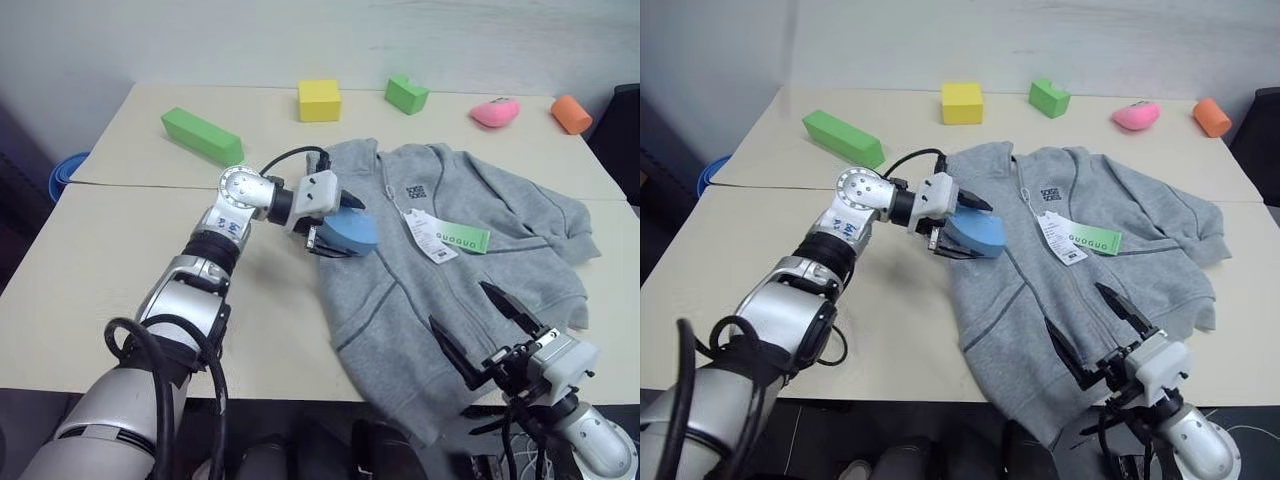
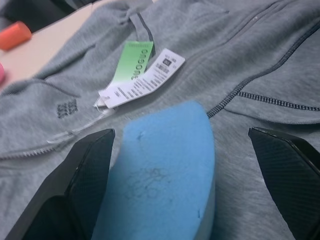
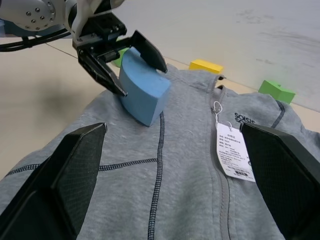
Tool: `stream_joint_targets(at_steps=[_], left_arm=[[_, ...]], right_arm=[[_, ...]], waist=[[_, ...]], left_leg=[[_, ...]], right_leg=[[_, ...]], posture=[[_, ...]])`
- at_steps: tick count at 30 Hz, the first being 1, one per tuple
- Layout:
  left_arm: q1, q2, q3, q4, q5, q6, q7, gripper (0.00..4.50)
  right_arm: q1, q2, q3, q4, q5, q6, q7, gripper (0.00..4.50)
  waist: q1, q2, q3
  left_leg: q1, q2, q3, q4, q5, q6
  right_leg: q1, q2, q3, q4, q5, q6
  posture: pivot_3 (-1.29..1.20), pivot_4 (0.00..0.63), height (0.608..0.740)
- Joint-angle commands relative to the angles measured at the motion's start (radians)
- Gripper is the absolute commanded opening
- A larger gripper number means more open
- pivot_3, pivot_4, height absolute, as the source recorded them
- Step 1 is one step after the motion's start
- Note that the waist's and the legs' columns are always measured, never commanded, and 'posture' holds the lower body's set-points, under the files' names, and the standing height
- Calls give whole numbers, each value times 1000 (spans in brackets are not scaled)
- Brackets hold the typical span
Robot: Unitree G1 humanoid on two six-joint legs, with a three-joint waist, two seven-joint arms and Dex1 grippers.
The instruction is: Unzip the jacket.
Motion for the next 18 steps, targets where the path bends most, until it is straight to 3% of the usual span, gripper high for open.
stream_joint_targets(at_steps=[1,3,10,14,16,18], left_arm=[[-55,-22,-25,58,74,44,35,4106],[-63,-31,-17,73,90,52,49,3659],[-31,-6,-56,95,213,28,243,1458],[23,24,-15,86,177,-8,227,350],[42,26,33,69,130,-36,203,12],[51,21,107,50,51,-36,150,12]], right_arm=[[17,7,-16,-17,2,-37,-17,4500],[21,5,-13,-15,0,-42,-20,4500],[-9,-7,-10,1,-8,-40,-31,4500],[-37,-21,-14,15,-1,-28,-24,4500],[-50,-29,-15,23,4,-21,-20,4500],[-61,-38,-7,27,6,-12,-15,4500]], waist=[[0,0,0],[1,0,0],[7,0,0],[-1,-1,0],[-6,-1,0],[-9,-1,0]], left_leg=[[0,1,-1,2,0,0],[1,2,-4,3,-1,1],[1,6,-6,4,-2,3],[5,7,-4,4,-2,3],[8,7,-3,4,-2,3],[9,7,-3,4,-2,3]], right_leg=[[1,0,0,0,0,0],[2,0,2,0,1,1],[2,0,3,1,1,1],[3,0,6,4,1,1],[4,0,7,6,1,0],[4,-1,7,8,0,-1]], posture=[[0,150,740],[0,150,740],[0,150,740],[0,150,740],[0,150,740],[0,150,740]])
